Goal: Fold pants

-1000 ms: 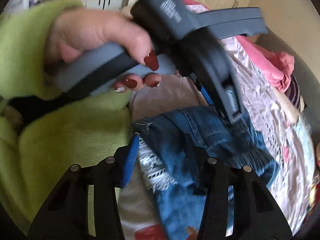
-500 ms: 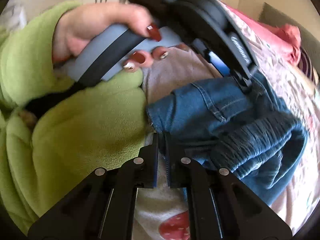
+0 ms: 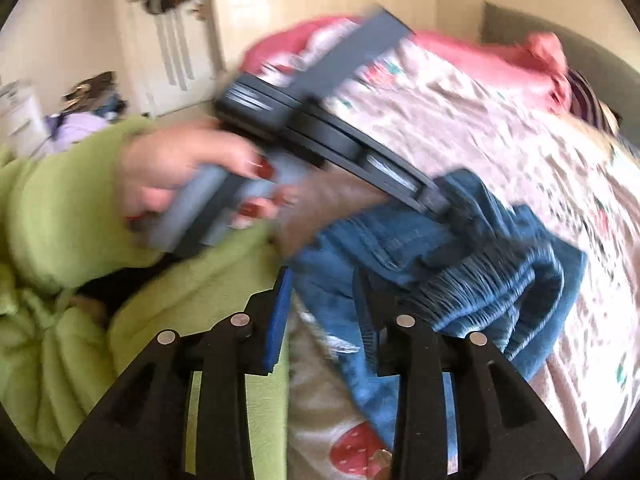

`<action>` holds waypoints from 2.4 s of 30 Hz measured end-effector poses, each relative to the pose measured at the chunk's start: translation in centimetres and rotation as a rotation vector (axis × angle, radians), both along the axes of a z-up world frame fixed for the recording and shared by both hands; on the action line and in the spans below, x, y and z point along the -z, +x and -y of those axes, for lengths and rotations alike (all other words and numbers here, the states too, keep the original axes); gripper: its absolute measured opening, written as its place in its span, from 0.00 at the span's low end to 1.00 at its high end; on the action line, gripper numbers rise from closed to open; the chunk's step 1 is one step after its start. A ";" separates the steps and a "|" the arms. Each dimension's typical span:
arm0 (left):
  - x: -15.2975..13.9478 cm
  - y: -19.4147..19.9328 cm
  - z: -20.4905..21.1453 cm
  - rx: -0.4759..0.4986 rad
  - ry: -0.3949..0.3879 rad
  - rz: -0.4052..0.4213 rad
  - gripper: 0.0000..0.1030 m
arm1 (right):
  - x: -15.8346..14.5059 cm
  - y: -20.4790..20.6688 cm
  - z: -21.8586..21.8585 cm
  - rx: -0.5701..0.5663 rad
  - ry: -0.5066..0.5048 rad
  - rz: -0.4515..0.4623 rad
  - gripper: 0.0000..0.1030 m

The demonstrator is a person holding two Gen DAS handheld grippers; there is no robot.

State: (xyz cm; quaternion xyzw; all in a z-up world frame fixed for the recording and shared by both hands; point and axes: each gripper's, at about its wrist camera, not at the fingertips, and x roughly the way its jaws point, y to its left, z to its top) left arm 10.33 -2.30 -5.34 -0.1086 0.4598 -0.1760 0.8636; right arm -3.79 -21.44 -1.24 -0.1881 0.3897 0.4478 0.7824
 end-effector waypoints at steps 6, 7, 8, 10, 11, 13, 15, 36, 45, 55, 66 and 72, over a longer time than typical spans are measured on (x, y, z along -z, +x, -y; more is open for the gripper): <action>-0.2 -0.3 0.2 0.003 0.011 0.010 0.52 | 1.9 -0.1 -0.2 0.028 -0.031 -0.065 0.30; -0.2 -0.4 0.1 0.001 0.008 0.010 0.52 | 1.7 -0.2 0.1 0.025 -0.023 -0.069 0.39; -0.4 -0.4 0.1 0.000 0.005 0.010 0.52 | 1.6 -0.5 0.0 0.021 -0.012 -0.067 0.43; -0.6 -0.6 0.1 -0.002 0.000 0.015 0.52 | 1.4 -1.2 -0.1 0.006 -0.010 -0.039 0.50; -0.8 -0.7 0.0 -0.002 -0.002 0.019 0.52 | 1.1 -1.8 -0.1 0.003 -0.008 -0.026 0.51; -1.1 -1.1 0.1 -0.005 -0.005 0.028 0.52 | 0.3 -2.1 0.4 0.015 0.015 -0.016 0.55; -1.5 -1.4 0.0 -0.008 -0.001 0.041 0.52 | -0.7 -2.5 1.2 0.035 0.049 -0.004 0.61; -4.7 -5.0 0.4 -0.023 0.107 0.145 0.89 | -4.6 3.9 8.6 0.434 0.192 0.136 0.84; -2.7 -4.8 0.2 -0.032 0.103 0.087 0.89 | -2.1 6.4 9.9 0.547 0.171 0.029 0.84; -0.1 -4.0 0.6 -0.027 0.070 0.007 0.89 | 1.2 9.8 9.8 0.572 0.164 -0.120 0.64; 1.7 -2.5 1.6 -0.007 0.021 -0.057 0.77 | 4.4 13.4 9.4 0.524 0.246 -0.282 0.50; 1.5 -1.9 2.6 0.002 0.014 -0.047 0.50 | 4.4 14.0 8.4 0.464 0.266 -0.282 0.37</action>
